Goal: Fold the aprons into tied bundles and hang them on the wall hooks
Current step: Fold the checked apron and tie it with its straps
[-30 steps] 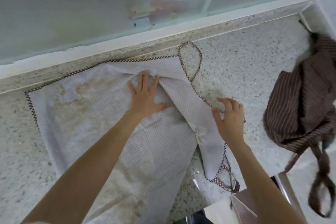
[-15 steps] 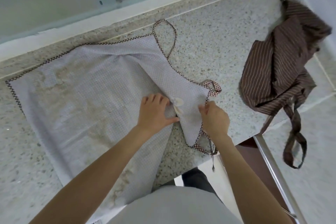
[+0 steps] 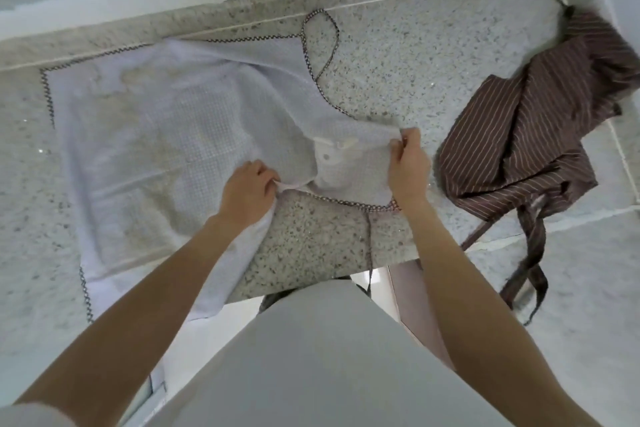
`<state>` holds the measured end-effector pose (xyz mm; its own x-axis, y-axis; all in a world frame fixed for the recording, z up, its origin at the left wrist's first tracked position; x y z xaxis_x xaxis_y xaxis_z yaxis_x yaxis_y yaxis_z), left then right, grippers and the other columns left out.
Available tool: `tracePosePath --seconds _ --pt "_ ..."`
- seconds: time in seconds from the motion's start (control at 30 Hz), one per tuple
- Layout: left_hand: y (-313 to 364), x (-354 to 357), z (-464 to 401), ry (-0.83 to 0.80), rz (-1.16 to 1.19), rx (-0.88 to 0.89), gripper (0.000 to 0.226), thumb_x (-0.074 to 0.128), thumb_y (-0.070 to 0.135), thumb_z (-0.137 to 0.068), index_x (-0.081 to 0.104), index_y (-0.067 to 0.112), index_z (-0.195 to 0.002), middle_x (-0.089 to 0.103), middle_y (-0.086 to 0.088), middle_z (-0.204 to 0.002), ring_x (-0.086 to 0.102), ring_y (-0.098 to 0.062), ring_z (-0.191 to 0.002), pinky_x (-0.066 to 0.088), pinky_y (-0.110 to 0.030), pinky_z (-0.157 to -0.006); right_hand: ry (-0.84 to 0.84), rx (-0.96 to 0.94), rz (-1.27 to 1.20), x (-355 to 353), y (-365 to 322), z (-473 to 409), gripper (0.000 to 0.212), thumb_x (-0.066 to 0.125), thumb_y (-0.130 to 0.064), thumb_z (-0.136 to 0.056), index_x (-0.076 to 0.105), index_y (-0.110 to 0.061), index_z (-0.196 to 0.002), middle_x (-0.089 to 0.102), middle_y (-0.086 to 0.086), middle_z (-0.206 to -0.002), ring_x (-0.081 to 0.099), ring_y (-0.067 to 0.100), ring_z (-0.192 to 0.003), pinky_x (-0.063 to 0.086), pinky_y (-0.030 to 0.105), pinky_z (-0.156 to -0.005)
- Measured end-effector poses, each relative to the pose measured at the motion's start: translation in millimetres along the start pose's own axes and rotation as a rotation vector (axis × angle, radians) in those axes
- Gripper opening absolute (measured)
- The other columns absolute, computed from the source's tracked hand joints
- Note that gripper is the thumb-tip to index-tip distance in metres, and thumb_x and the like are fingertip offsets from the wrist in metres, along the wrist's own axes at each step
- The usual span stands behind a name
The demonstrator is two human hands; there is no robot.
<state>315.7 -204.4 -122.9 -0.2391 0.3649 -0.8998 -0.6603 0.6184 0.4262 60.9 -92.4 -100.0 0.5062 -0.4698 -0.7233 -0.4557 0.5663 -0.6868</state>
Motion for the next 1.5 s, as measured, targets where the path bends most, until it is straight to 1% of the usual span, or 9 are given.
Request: tracePosePath --seconds 0.2,0.37,0.5,0.7,0.9,1.07,1.3,1.4,1.5 --pt "-6.6 -6.9 23.2 -0.101 -0.179 -0.201 0.053 0.027 0.04 -0.081 0.07 0.01 -0.092 0.065 -0.009 -0.092 0.057 -0.031 -0.085 0.044 -0.037 -0.074 -0.09 -0.327 0.342 -27.7 -1.9 -85.4 0.031 0.04 -0.012 -0.097 0.044 -0.011 -0.127 0.055 0.013 -0.085 0.052 0.029 -0.065 0.029 0.028 -0.052" --pt "40.6 -7.9 29.1 0.052 -0.159 -0.089 0.045 0.041 0.046 -0.077 0.058 0.023 -0.111 0.059 -0.001 -0.11 0.056 -0.022 -0.096 0.04 -0.035 -0.082 -0.219 -0.312 0.669 -15.7 21.6 -80.5 0.064 0.06 -0.016 -0.086 0.03 -0.018 -0.142 0.028 0.021 -0.146 0.032 0.042 -0.128 0.033 0.049 -0.101" --pt "74.4 15.0 20.1 -0.047 -0.132 -0.021 0.058 0.061 0.044 -0.076 0.048 0.023 -0.128 0.051 -0.001 -0.127 0.049 -0.023 -0.115 0.038 -0.04 -0.093 -0.129 -0.571 0.46 -4.5 23.3 -12.3 0.038 0.058 -0.018 -0.082 0.05 -0.012 -0.119 0.047 0.018 -0.127 0.043 0.038 -0.115 0.042 0.048 -0.093" --pt "57.4 22.1 34.8 -0.056 -0.215 -0.313 0.071 0.077 0.036 -0.066 0.045 0.019 -0.127 0.044 -0.012 -0.126 0.046 -0.032 -0.111 0.042 -0.044 -0.087 -0.424 -0.795 0.393 46.2 20.3 69.9 0.031 0.066 -0.041 -0.08 0.063 -0.017 -0.098 0.061 0.006 -0.097 0.054 0.025 -0.091 0.047 0.038 -0.08" --pt "10.3 -6.2 74.9 -0.032 -0.037 -0.52 0.017 0.056 0.033 -0.09 0.062 0.025 -0.104 0.067 0.002 -0.092 0.063 -0.021 -0.088 0.048 -0.035 -0.075 -0.406 -0.747 0.251 51.4 13.4 79.2 0.025 0.042 -0.025 -0.089 0.065 -0.015 -0.086 0.065 0.002 -0.08 0.057 0.022 -0.075 0.047 0.034 -0.072" --pt "-22.0 -27.8 58.8 0.076 0.174 -0.537 0.017 0.054 0.033 -0.093 0.063 0.026 -0.105 0.069 0.003 -0.092 0.062 -0.017 -0.084 0.046 -0.03 -0.076 -0.243 -0.458 0.247 24.0 6.2 49.1 0.011 0.049 -0.011 -0.093 0.053 -0.003 -0.086 0.054 0.009 -0.071 0.044 0.019 -0.055 0.032 0.028 -0.048" --pt "-56.5 -29.4 32.3 0.12 0.186 -0.597 0.024 0.058 0.028 -0.089 0.053 0.02 -0.111 0.062 0.003 -0.098 0.059 -0.018 -0.087 0.044 -0.03 -0.072 -0.135 -0.543 0.443 34.6 -31.1 43.5 0.03 0.059 -0.008 -0.079 0.056 -0.009 -0.108 0.056 0.013 -0.104 0.051 0.03 -0.095 0.043 0.04 -0.081" --pt "-51.4 -36.9 31.7 0.199 0.049 -0.387 0.025 0.064 0.017 -0.083 0.054 0.012 -0.106 0.057 -0.004 -0.103 0.054 -0.024 -0.092 0.042 -0.033 -0.072 -0.351 -0.723 0.453 83.4 -53.6 91.3 0.027 0.061 -0.016 -0.084 0.059 -0.008 -0.11 0.059 0.013 -0.107 0.055 0.031 -0.1 0.047 0.042 -0.084" --pt "-26.5 -41.9 51.4 0.278 -0.061 -0.108 0.016 0.061 0.005 -0.08 0.06 0.012 -0.095 0.059 -0.007 -0.096 0.055 -0.026 -0.085 0.049 -0.038 -0.066 -0.361 -0.456 0.555 115.2 -45.2 103.9 0.028 0.053 -0.027 -0.092 0.056 -0.011 -0.115 0.058 0.011 -0.114 0.052 0.03 -0.108 0.037 0.04 -0.096"
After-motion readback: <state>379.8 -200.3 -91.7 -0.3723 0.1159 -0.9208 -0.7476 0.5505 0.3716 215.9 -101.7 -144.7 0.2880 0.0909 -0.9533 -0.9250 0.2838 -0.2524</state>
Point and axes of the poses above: each hand's wrist, its own z-axis away from the middle knuckle, its own x-axis out of the palm, y = z × x, the point moved 5 cm from there along -z, towards the middle knuckle
